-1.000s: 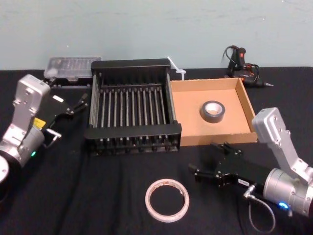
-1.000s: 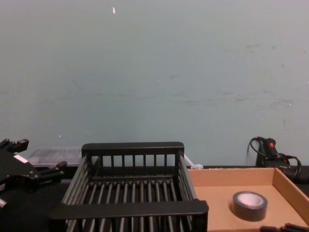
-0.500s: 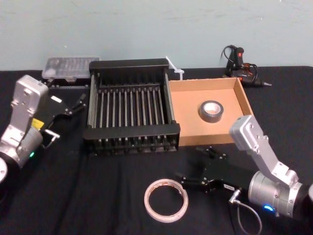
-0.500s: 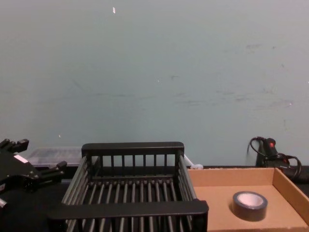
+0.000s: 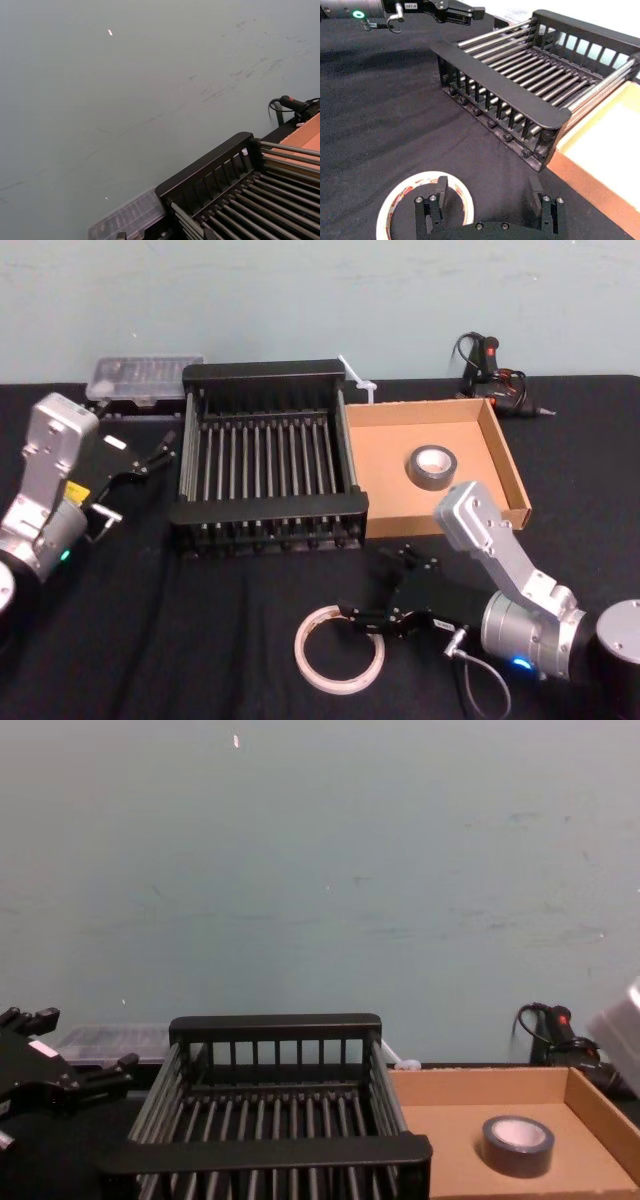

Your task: Pick up the white tape and place it into the black box , Pick up the silver tape and place it into the brown box.

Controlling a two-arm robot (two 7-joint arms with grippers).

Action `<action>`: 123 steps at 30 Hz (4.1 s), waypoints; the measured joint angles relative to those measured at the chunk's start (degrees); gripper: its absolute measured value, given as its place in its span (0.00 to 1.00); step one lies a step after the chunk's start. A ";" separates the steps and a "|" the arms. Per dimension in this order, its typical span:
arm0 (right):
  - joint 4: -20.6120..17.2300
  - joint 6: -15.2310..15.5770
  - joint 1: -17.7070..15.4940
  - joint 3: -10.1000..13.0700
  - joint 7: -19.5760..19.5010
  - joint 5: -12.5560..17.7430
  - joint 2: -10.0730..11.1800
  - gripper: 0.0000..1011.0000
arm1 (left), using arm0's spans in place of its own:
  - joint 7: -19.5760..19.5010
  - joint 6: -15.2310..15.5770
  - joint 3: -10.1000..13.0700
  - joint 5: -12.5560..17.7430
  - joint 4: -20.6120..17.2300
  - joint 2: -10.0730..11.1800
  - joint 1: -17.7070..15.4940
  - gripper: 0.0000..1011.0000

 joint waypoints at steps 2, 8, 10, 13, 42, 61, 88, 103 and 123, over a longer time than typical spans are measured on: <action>0.53 0.02 0.39 -0.31 0.13 -0.43 -0.32 0.99 | 0.00 0.00 0.00 0.00 0.00 0.00 0.00 0.99; 1.66 0.18 1.14 -0.93 0.40 -1.38 -0.99 0.99 | 0.00 0.00 0.00 0.00 0.00 0.00 0.00 0.99; 2.16 0.19 1.46 -1.19 0.53 -1.76 -1.26 0.99 | 0.00 0.00 0.00 0.00 0.00 0.00 0.00 0.99; 2.88 0.18 1.84 -1.51 0.61 -2.31 -1.61 0.99 | 0.00 0.00 0.00 0.00 0.01 0.00 0.00 0.99; 5.00 0.70 2.47 -1.93 1.72 -4.38 -2.85 0.99 | 0.00 0.00 0.00 0.00 0.00 0.00 0.00 0.99; 4.71 0.85 1.93 -1.49 1.78 -4.72 -2.56 0.99 | 0.00 0.00 0.00 0.00 0.00 0.00 0.00 0.99; 4.79 1.25 1.96 -1.35 1.77 -4.75 -2.65 0.99 | 0.00 0.00 0.00 0.00 0.00 0.00 0.00 0.99; 4.78 1.18 1.96 -1.38 1.77 -4.72 -2.65 0.68 | 0.00 0.00 0.00 0.00 0.00 0.00 0.00 0.99; 4.78 1.15 1.96 -1.37 1.77 -4.70 -2.65 0.10 | 0.00 0.00 0.00 0.00 0.00 0.00 0.00 0.99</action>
